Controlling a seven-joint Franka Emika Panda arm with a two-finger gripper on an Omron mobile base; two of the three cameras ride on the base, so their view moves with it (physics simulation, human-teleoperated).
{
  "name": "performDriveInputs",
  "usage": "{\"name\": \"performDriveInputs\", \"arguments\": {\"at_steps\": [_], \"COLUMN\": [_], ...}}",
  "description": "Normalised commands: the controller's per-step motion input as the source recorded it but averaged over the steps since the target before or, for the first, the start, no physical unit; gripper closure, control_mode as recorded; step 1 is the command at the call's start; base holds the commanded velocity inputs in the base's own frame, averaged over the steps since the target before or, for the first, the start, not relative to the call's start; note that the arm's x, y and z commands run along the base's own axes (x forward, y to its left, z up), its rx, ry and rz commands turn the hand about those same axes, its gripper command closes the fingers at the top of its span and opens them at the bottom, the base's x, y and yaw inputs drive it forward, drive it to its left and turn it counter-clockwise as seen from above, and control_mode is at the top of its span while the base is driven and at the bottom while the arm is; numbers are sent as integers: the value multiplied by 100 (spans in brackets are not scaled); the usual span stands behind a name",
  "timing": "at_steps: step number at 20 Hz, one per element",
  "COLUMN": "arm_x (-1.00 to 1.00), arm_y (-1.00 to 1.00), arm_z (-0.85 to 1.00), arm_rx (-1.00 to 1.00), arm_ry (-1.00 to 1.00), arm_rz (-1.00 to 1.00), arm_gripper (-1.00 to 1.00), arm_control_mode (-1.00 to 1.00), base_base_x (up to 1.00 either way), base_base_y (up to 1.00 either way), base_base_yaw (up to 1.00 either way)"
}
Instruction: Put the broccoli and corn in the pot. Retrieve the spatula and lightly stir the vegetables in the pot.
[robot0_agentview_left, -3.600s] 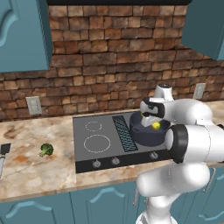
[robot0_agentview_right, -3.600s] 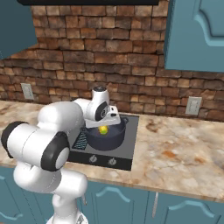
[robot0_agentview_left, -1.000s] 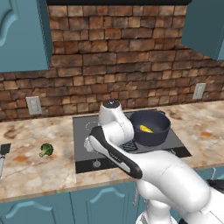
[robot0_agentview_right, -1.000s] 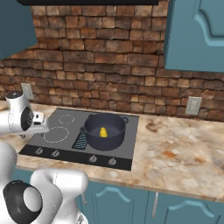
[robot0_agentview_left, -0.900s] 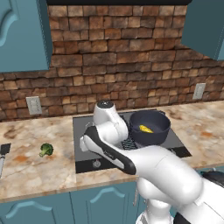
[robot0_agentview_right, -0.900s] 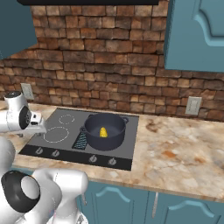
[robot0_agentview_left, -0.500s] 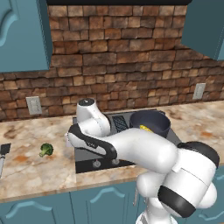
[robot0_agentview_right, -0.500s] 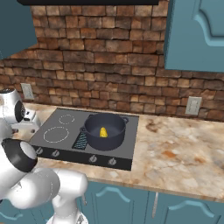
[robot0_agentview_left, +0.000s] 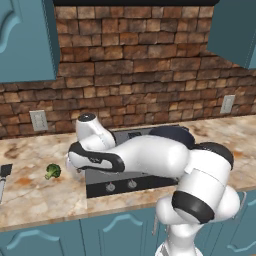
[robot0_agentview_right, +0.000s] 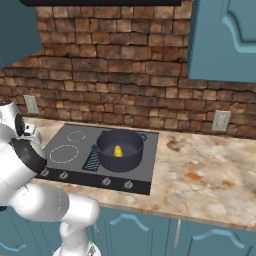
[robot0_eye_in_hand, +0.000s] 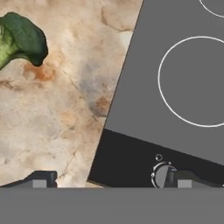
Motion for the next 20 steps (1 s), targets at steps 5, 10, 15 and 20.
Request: {"name": "performDriveInputs", "arguments": {"at_steps": [5, 10, 15, 20], "arm_x": [21, 16, -3, 39], "arm_y": [43, 45, 5, 42], "arm_z": [-4, 5, 0, -1], "arm_rx": [1, 2, 0, 5], "arm_ry": [0, -13, -1, 0], "arm_rz": [26, 8, 0, -2], "arm_gripper": [-100, -100, -100, -100], "arm_control_mode": [-100, -100, -100, -100], "base_base_x": [0, 0, 0, 0], "base_base_y": [0, 0, 0, 0], "base_base_yaw": [0, 0, 0, 0]}}
